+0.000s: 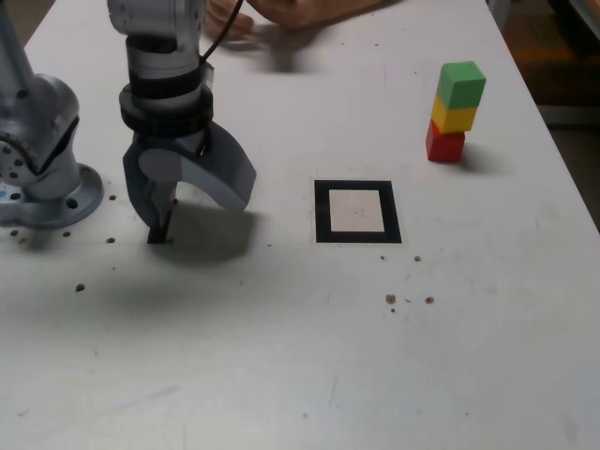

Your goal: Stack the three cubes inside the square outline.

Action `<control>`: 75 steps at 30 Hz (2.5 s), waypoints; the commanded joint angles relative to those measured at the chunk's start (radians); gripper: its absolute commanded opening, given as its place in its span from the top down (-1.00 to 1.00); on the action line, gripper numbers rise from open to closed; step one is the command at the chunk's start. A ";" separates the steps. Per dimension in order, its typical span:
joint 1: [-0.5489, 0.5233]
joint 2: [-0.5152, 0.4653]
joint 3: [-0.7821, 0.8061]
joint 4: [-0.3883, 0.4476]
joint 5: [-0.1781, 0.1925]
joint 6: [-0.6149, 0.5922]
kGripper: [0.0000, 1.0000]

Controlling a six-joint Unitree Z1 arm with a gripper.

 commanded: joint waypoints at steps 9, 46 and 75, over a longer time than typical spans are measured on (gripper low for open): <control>0.009 -0.010 0.011 0.001 -0.003 -0.001 -0.99; 0.009 -0.037 -0.028 0.060 0.019 -0.001 -0.99; 0.055 0.195 -1.102 0.846 0.039 0.165 -0.99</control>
